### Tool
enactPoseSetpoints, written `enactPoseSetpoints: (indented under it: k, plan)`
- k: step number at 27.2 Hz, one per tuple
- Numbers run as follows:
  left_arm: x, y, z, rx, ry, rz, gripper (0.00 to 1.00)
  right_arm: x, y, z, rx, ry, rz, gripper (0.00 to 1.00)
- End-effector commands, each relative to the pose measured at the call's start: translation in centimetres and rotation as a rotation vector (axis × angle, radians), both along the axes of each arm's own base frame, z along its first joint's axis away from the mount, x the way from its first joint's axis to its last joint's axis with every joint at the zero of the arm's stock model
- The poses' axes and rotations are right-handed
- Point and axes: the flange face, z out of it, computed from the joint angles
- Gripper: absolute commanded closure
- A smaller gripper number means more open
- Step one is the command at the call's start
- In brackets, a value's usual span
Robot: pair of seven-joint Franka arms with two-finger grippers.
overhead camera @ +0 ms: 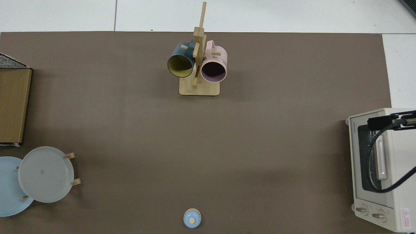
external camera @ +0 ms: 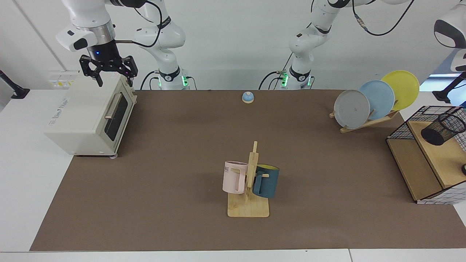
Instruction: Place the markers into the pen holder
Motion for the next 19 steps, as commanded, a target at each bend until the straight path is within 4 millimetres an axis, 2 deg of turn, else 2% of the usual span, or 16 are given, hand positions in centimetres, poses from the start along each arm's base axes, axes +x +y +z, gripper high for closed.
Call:
enactPoseSetpoints:
  k: [1,6,11,14,17,18,19]
  plan:
    - [-0.3,0.5,-0.8,0.044,0.118,-0.060,1.00,0.7,0.6,-0.7,0.029,0.040,0.029,0.00]
    - [-1.7,-0.9,-2.1,0.060,0.221,-0.047,1.00,1.1,1.5,-0.2,0.030,0.075,0.037,0.00]
    - [-1.9,-1.2,-4.7,0.046,0.279,-0.051,1.00,1.1,0.5,-0.4,0.039,0.086,0.016,0.00]
    - [-2.0,-1.4,-6.5,0.037,0.289,-0.056,1.00,0.7,-0.9,-0.9,0.042,0.096,-0.012,0.00]
    - [-1.9,-1.7,-6.8,0.036,0.289,-0.057,1.00,0.4,-1.1,-1.5,0.068,0.098,-0.018,0.00]
    - [-1.9,-1.7,-6.8,0.038,0.290,-0.058,0.94,0.2,-1.1,-1.6,0.083,0.096,-0.021,0.00]
    - [-1.9,-1.6,-6.7,0.038,0.289,-0.056,0.70,0.2,-1.1,-1.7,0.094,0.098,-0.025,0.00]
